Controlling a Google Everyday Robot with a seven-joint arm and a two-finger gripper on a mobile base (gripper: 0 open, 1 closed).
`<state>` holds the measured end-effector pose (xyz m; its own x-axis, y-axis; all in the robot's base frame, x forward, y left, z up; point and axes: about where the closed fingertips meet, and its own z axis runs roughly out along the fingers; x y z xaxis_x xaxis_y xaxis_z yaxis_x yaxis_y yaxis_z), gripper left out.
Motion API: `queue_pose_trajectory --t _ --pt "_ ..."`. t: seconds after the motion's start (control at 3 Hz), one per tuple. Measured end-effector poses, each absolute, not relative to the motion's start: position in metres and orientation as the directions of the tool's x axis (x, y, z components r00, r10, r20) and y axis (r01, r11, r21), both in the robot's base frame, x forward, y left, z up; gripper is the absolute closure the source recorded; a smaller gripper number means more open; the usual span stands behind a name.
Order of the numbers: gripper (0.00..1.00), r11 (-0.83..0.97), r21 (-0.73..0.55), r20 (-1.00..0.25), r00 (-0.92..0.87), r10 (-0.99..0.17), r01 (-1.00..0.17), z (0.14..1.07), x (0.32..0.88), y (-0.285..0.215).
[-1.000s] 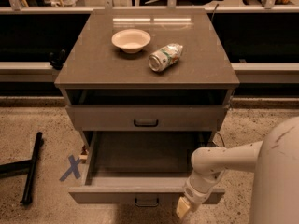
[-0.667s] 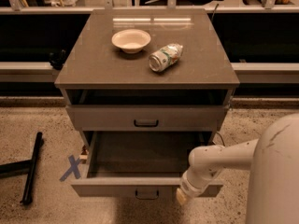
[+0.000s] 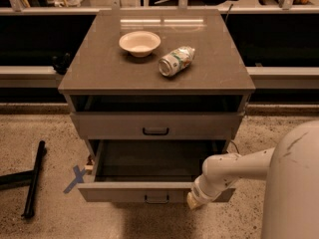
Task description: Close middle drawer
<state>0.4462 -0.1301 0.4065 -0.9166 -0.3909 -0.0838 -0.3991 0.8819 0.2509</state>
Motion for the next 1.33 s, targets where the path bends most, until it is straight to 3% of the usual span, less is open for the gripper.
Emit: queue_pose_trajectory --t 0.33,0.67,1.0,1.33 --pt "1.00 0.905 0.247 -0.146 -0.937 -0.319 -0.346 0.395 0.475 -0.137" --pt "1.00 0.905 0.247 -0.146 -0.937 -0.319 -0.346 0.395 0.474 -0.137" --pt "1.00 0.936 0.263 -0.247 -0.954 -0.170 -0.234 0.386 0.547 -0.140" --pt "1.00 0.936 0.263 -0.247 -0.954 -0.170 -0.234 0.386 0.544 -0.139"
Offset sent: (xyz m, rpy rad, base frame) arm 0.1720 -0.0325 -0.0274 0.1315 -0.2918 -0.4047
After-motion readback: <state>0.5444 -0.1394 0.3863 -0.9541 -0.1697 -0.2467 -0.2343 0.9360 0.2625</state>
